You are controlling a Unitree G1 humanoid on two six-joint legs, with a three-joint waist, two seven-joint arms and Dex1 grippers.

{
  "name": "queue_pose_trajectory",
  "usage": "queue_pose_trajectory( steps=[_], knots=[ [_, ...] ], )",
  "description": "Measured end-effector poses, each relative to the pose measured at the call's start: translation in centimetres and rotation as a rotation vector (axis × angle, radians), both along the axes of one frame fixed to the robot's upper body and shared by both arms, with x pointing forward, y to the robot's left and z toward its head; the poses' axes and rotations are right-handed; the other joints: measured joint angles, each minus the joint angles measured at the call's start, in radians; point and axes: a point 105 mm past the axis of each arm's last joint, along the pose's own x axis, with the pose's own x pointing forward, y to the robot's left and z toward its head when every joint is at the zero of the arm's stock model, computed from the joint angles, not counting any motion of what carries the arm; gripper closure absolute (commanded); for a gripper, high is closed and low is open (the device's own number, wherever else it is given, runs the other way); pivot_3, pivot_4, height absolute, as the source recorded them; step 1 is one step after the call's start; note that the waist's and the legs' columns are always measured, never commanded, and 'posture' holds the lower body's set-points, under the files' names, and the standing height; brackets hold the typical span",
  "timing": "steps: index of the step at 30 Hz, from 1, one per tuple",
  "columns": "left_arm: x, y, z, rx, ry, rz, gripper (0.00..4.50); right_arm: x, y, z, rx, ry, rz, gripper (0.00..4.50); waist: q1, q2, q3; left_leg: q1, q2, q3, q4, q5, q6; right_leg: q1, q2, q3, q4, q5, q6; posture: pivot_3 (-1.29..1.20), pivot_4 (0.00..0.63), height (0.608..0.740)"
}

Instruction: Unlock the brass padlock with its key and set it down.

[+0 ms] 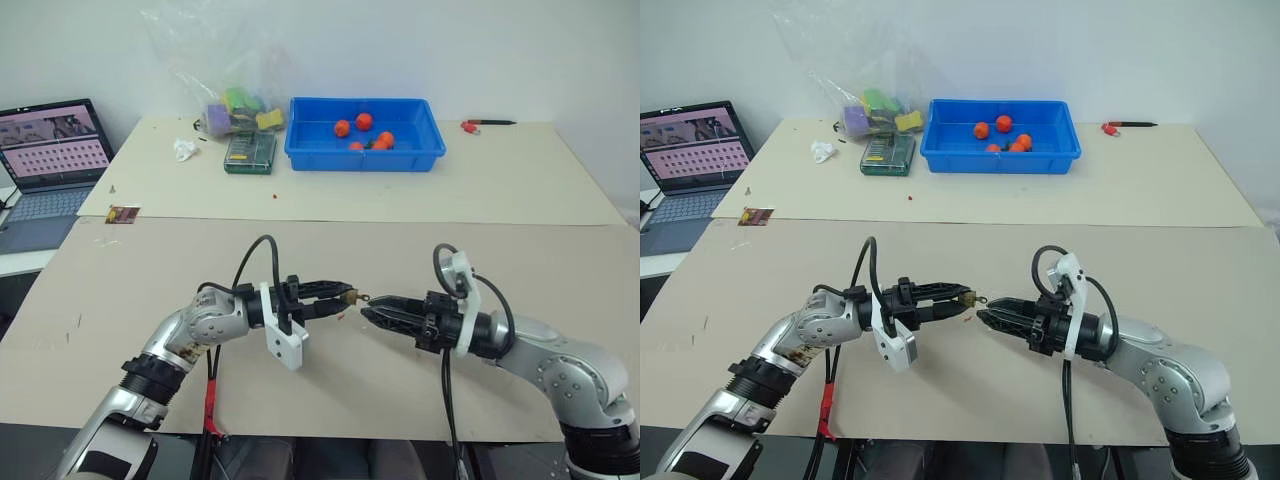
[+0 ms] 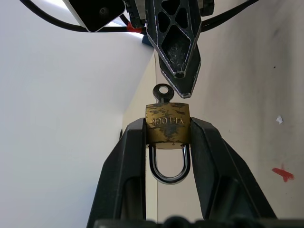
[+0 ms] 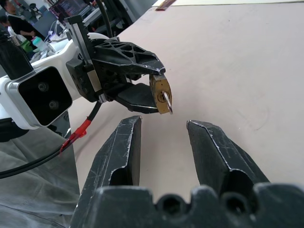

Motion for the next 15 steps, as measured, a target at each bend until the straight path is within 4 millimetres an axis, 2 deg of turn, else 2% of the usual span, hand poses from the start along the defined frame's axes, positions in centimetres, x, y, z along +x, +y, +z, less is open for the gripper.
queue_pose_trajectory(
  steps=[15],
  knots=[
    [0.06, -0.02, 0.13, -0.020, 0.019, -0.005, 3.70, 0.66, -0.01, 0.36, 0.004, -0.018, -0.022, 2.51, 0.000, 0.000, 0.000, 0.000, 0.000, 0.000, 0.000, 0.000, 0.000, 0.000, 0.000, 0.000, 0.000, 0.000, 0.000, 0.00, 0.150, 0.740]
  ],
)
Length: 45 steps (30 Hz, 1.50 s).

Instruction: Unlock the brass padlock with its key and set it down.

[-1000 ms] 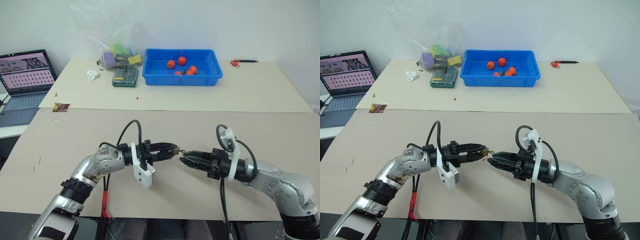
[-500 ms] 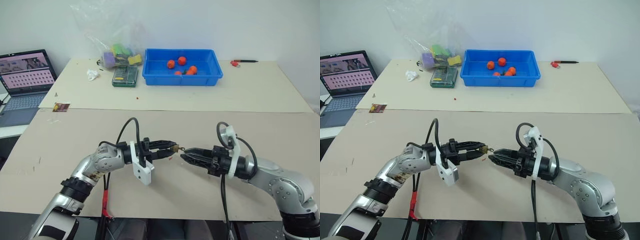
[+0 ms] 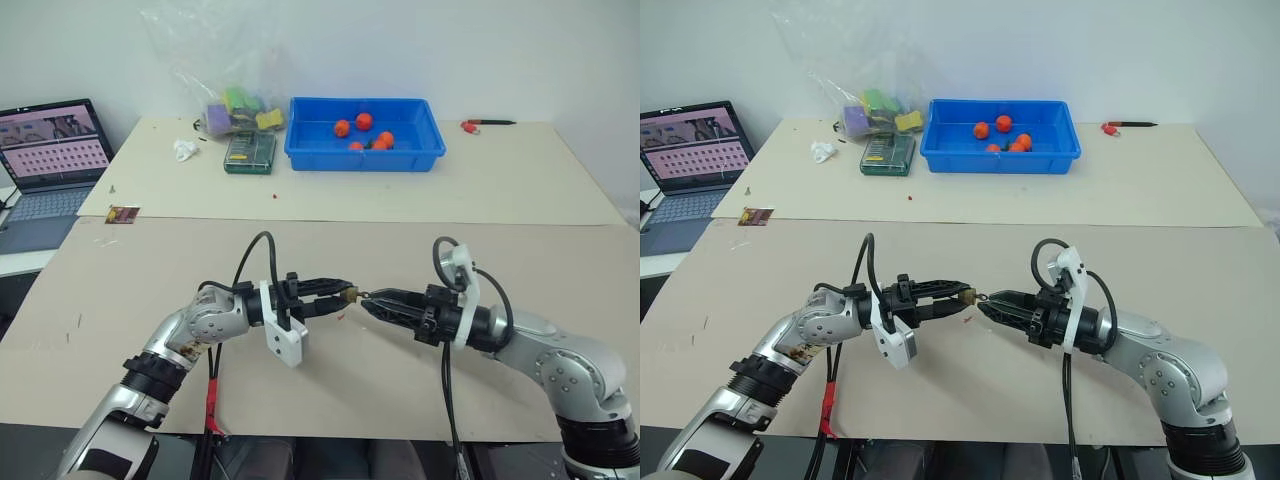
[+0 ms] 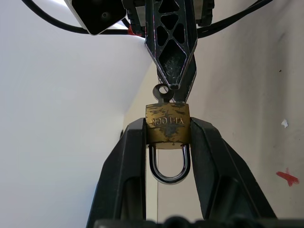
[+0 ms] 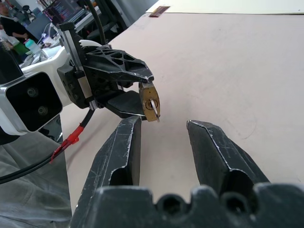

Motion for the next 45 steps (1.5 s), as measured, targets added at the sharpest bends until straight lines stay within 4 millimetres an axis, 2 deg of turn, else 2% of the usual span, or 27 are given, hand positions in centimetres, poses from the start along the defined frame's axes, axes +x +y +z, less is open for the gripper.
queue_pose_trajectory(
  steps=[3, 6, 7, 18, 21, 28, 35, 38, 39, 42, 44, 45],
  knots=[
    [0.1, 0.1, -0.2, 0.003, 0.008, 0.005, 3.70, 0.1, 0.0, 0.0, 0.001, -0.003, -0.003, 3.25, 0.000, 0.000, 0.000, 0.000, 0.000, 0.000, 0.000, 0.000, 0.000, 0.000, 0.000, 0.000, 0.000, 0.000, 0.000, 0.00, 0.150, 0.740],
    [0.1, 0.1, -0.2, 0.002, 0.010, 0.005, 3.70, 0.4, -0.1, 0.2, 0.004, -0.006, -0.005, 4.27, -0.001, 0.000, 0.000, 0.000, 0.000, 0.000, 0.000, 0.000, 0.000, 0.000, 0.000, 0.000, 0.000, 0.000, 0.000, 0.00, 0.150, 0.740],
    [0.1, 0.1, -0.3, 0.003, 0.011, 0.006, 3.70, 0.4, 0.0, 0.4, 0.008, -0.012, 0.001, 4.46, -0.001, 0.000, 0.000, 0.000, 0.000, 0.000, 0.000, 0.000, 0.000, 0.000, 0.000, 0.000, 0.000, 0.000, 0.000, 0.00, 0.150, 0.740],
    [0.5, 0.2, -0.2, 0.000, 0.001, 0.013, 3.70, 0.5, 0.2, 0.4, 0.026, -0.010, 0.000, 4.46, 0.000, 0.000, 0.000, 0.000, 0.000, 0.000, 0.000, 0.000, 0.000, 0.000, 0.000, 0.000, 0.000, 0.000, 0.000, 0.00, 0.150, 0.740],
    [0.7, 0.2, 0.1, 0.021, -0.066, 0.013, 3.70, 0.6, 0.3, 0.5, 0.035, 0.006, -0.012, 4.46, -0.001, 0.000, 0.000, 0.000, 0.000, 0.000, 0.000, 0.000, 0.000, 0.000, 0.000, 0.000, 0.000, 0.000, 0.000, 0.00, 0.150, 0.740],
    [0.6, 0.6, 1.6, 0.042, -0.311, 0.034, 3.70, 1.3, 0.3, 1.0, 0.195, 0.180, -0.028, 4.46, 0.001, 0.000, 0.000, 0.000, 0.001, 0.000, -0.002, 0.000, 0.000, 0.000, 0.001, 0.000, -0.001, 0.001, -0.002, 0.00, 0.150, 0.740],
    [1.1, 0.7, 2.8, 0.033, -0.391, 0.031, 3.70, 1.7, 0.2, 1.9, 0.293, 0.260, -0.039, 4.46, 0.001, 0.000, 0.000, 0.000, 0.000, 0.000, -0.002, 0.000, 0.000, -0.001, 0.001, 0.000, 0.000, 0.001, -0.002, 0.00, 0.150, 0.740],
    [1.6, -0.1, 1.8, 0.002, -0.155, 0.056, 3.70, 2.1, -0.3, 1.6, 0.182, 0.197, -0.085, 4.46, -0.002, 0.001, 0.000, -0.001, -0.001, 0.001, -0.003, 0.000, 0.000, -0.001, 0.000, 0.000, 0.001, 0.001, -0.001, 0.00, 0.150, 0.740],
    [1.8, -0.5, 0.9, -0.024, 0.046, 0.076, 3.70, 2.2, -0.4, 1.3, 0.074, 0.126, -0.094, 4.46, -0.005, 0.002, -0.001, -0.001, -0.001, 0.001, -0.002, 0.000, 0.001, -0.002, 0.000, 0.000, 0.002, 0.001, -0.001, 0.00, 0.150, 0.740],
    [1.6, -0.8, -1.1, -0.080, 0.448, 0.071, 3.70, 1.9, -0.4, 0.4, -0.085, 0.039, -0.068, 4.46, -0.021, 0.001, 0.000, -0.003, -0.001, 0.000, -0.002, -0.001, 0.001, -0.004, 0.001, -0.001, 0.002, 0.000, 0.000, 0.00, 0.150, 0.740],
    [1.6, -0.7, -1.3, -0.089, 0.584, 0.049, 3.70, 1.8, -0.3, 0.3, -0.114, 0.006, -0.044, 3.87, -0.025, 0.001, 0.000, -0.003, 0.000, 0.001, -0.002, 0.000, 0.000, -0.004, 0.001, 0.000, 0.001, 0.000, 0.000, 0.00, 0.150, 0.740],
    [1.6, -0.8, -1.3, -0.093, 0.632, 0.039, 3.70, 1.8, -0.4, 0.3, -0.137, -0.007, -0.036, 3.72, -0.027, 0.001, 0.000, -0.003, 0.000, 0.001, -0.002, 0.000, 0.000, -0.004, 0.001, 0.000, 0.001, 0.001, 0.000, 0.00, 0.150, 0.740]
  ],
)
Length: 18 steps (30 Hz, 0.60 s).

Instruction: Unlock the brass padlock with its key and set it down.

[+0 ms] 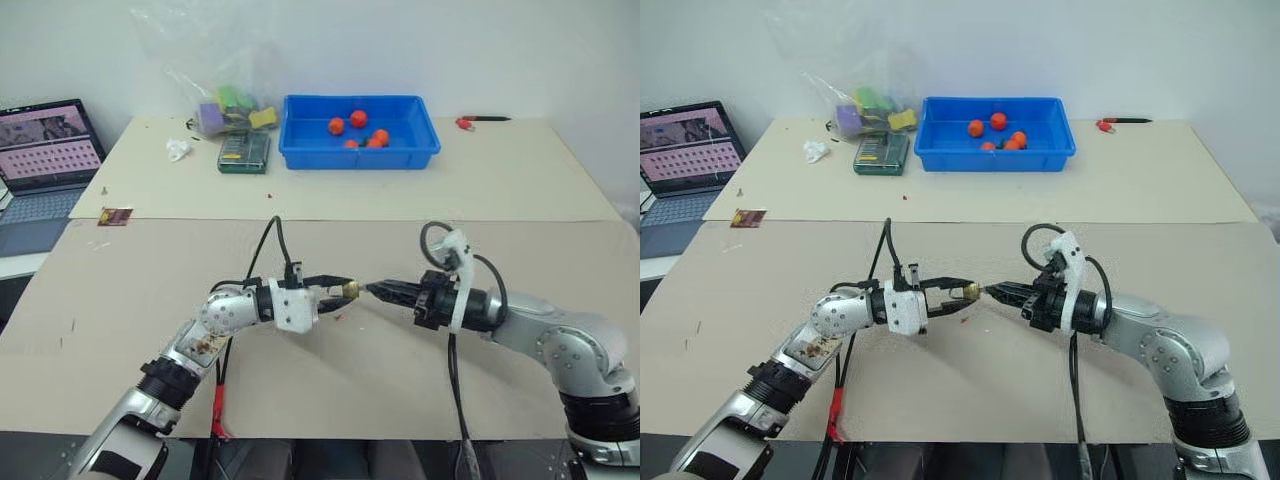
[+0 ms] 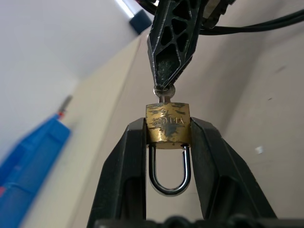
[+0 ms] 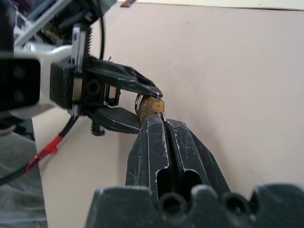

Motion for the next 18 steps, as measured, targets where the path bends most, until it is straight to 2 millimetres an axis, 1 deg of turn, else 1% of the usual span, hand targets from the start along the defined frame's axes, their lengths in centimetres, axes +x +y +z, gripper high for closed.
queue_pose_trajectory(
  steps=[1, 4, 5, 8, 13, 15, 18],
  knots=[
    [0.0, 0.2, -0.1, -0.005, 0.057, -0.007, 3.70, -0.1, -0.4, 0.0, -0.038, -0.009, 0.013, 3.41, -0.002, 0.000, 0.000, 0.001, 0.000, 0.001, 0.000, 0.000, 0.000, 0.001, 0.000, 0.000, 0.000, 0.000, 0.000, 0.00, 0.150, 0.740],
    [0.3, 0.6, 0.1, -0.009, 0.082, 0.000, 3.70, -0.4, -0.3, 0.3, -0.045, -0.026, 0.040, 2.36, -0.001, 0.000, 0.000, 0.001, 0.001, 0.001, 0.000, 0.000, 0.000, 0.001, 0.001, 0.000, -0.001, 0.000, 0.000, 0.00, 0.150, 0.740],
    [0.3, 0.6, 0.2, -0.012, 0.080, 0.002, 3.70, -0.4, -0.3, 0.3, -0.047, -0.028, 0.041, 2.08, 0.001, 0.000, 0.000, 0.001, 0.001, 0.001, 0.000, 0.000, 0.000, 0.001, 0.001, 0.000, -0.001, 0.000, 0.000, 0.00, 0.150, 0.740],
    [0.3, 0.6, 0.3, -0.018, 0.075, -0.006, 3.70, -0.2, -0.3, 0.4, -0.040, -0.032, 0.033, 2.08, 0.006, 0.000, 0.000, 0.001, 0.001, 0.001, 0.000, 0.000, 0.000, 0.001, 0.000, 0.000, -0.002, 0.000, -0.001, 0.00, 0.150, 0.740],
    [0.0, 0.7, -0.3, 0.016, 0.028, -0.031, 3.70, 0.0, -0.6, 0.6, 0.001, -0.013, 0.017, 2.08, 0.007, 0.000, 0.000, 0.001, 0.001, 0.001, 0.000, 0.000, 0.000, 0.001, 0.000, 0.001, -0.003, 0.001, -0.001, 0.00, 0.150, 0.740],
    [-0.5, 0.6, -0.4, 0.057, -0.058, -0.063, 3.70, 0.0, -0.4, 0.5, 0.013, -0.007, 0.021, 2.08, 0.007, 0.000, 0.000, 0.001, 0.001, 0.001, 0.000, 0.000, 0.000, 0.001, 0.000, 0.001, -0.004, 0.001, -0.002, 0.00, 0.150, 0.740],
    [-1.4, 0.7, -1.3, 0.149, -0.202, -0.122, 3.70, -0.1, -0.1, 0.4, 0.029, 0.007, 0.022, 2.08, 0.008, 0.000, 0.000, 0.001, 0.001, 0.001, 0.000, 0.000, 0.000, 0.001, 0.000, 0.001, -0.004, 0.002, -0.003, 0.00, 0.150, 0.740]
  ],
)
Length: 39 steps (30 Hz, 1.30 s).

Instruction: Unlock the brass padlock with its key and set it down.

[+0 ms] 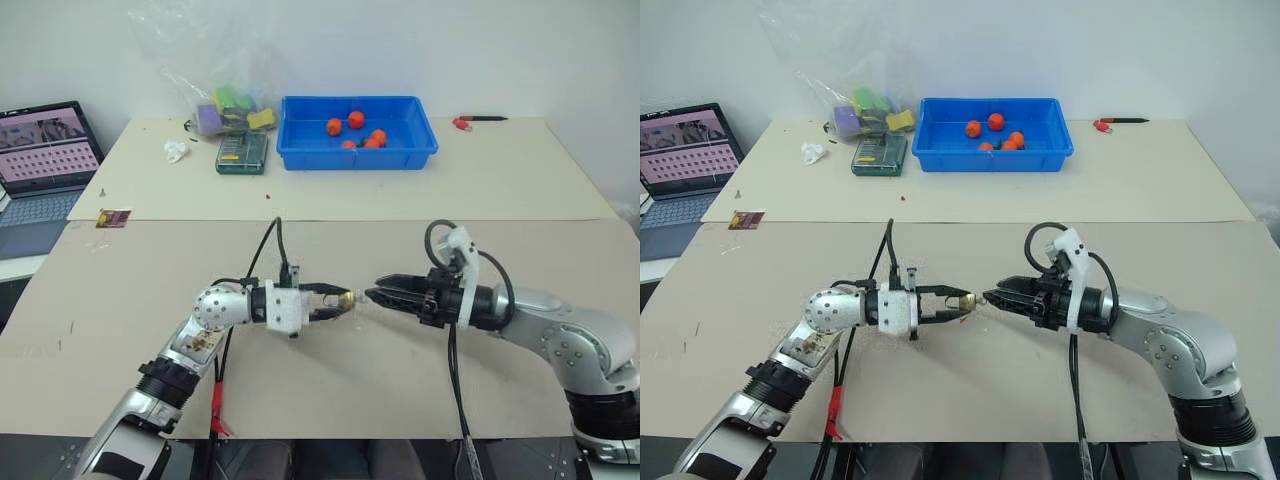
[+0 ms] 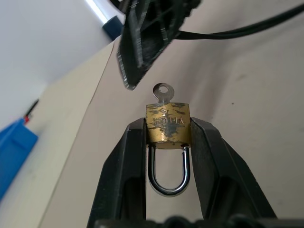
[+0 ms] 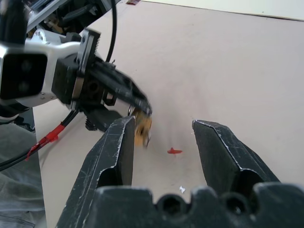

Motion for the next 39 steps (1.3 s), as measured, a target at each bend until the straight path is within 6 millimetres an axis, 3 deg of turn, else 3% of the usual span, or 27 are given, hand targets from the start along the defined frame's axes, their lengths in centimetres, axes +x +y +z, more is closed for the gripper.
queue_pose_trajectory(
  steps=[7, 17, 37, 39],
  knots=[
    [-0.3, -0.1, -0.1, 0.009, -0.139, -0.037, 3.70, -0.5, 0.5, -0.4, 0.023, 0.036, 0.003, 2.08, 0.010, 0.000, 0.000, 0.000, 0.000, 0.000, 0.000, 0.000, 0.000, 0.000, 0.000, 0.000, -0.001, 0.000, 0.000, 0.00, 0.150, 0.740],
    [1.4, -1.5, 4.0, -0.110, -0.357, -0.017, 3.70, -0.7, 1.1, -0.3, 0.042, 0.042, 0.012, 2.08, 0.015, 0.000, 0.000, 0.000, 0.000, 0.000, 0.000, 0.000, 0.000, 0.000, 0.000, 0.000, -0.001, 0.001, 0.000, 0.00, 0.150, 0.740],
    [0.2, -2.3, 2.9, -0.107, -0.332, -0.046, 3.70, -0.8, 1.6, 0.0, 0.058, 0.031, 0.023, 2.08, 0.014, 0.000, 0.000, 0.000, -0.001, 0.000, 0.000, 0.000, 0.000, 0.000, 0.000, 0.000, -0.001, 0.001, 0.001, 0.00, 0.150, 0.740],
    [0.2, -2.3, 2.9, -0.109, -0.331, -0.043, 3.70, -0.9, 1.6, 0.1, 0.066, 0.036, 0.031, 2.58, 0.014, 0.000, 0.000, 0.000, -0.001, 0.000, 0.000, 0.000, 0.000, 0.000, 0.000, 0.000, -0.001, 0.001, 0.001, 0.00, 0.150, 0.740]
  ],
)
